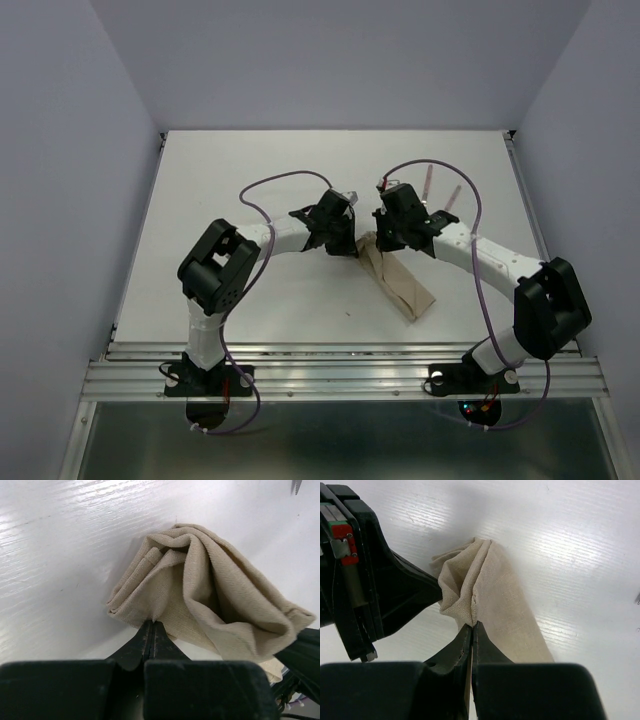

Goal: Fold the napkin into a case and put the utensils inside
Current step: Grasp the top corner of the smaller rectangle folded napkin from the folded napkin.

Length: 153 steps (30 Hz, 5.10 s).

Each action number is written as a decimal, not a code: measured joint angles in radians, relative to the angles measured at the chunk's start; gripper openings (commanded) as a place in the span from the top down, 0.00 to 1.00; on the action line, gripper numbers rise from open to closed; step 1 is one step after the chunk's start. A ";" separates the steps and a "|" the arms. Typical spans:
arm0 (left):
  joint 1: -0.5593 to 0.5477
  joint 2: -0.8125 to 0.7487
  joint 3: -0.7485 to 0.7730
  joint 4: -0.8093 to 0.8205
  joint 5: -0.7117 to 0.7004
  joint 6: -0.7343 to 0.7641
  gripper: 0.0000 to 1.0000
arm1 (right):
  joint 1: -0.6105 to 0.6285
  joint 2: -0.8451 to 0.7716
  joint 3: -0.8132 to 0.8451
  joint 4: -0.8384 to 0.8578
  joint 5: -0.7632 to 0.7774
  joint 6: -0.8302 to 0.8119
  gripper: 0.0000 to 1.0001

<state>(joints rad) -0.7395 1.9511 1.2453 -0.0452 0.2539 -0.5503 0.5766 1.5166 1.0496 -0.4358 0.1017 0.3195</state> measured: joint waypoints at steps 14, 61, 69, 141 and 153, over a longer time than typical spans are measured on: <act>0.012 -0.036 -0.032 0.040 0.067 -0.001 1.00 | 0.000 -0.026 -0.012 0.002 -0.029 0.004 0.99; 0.056 -0.103 -0.140 0.133 0.167 0.020 1.00 | -0.039 0.147 -0.077 0.245 -0.218 0.111 0.75; 0.061 -0.103 -0.140 0.134 0.187 0.021 1.00 | -0.041 0.058 -0.078 0.239 -0.218 0.106 0.75; 0.087 -0.103 -0.155 0.162 0.243 0.031 1.00 | -0.041 0.057 0.051 0.048 0.106 0.038 0.99; 0.093 -0.103 -0.156 0.176 0.263 0.032 1.00 | -0.040 0.066 0.078 0.056 -0.028 -0.017 0.99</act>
<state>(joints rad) -0.6464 1.8484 1.0889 0.1310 0.5167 -0.5179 0.5362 1.5829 1.1275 -0.3798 0.0738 0.3027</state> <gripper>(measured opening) 0.019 0.022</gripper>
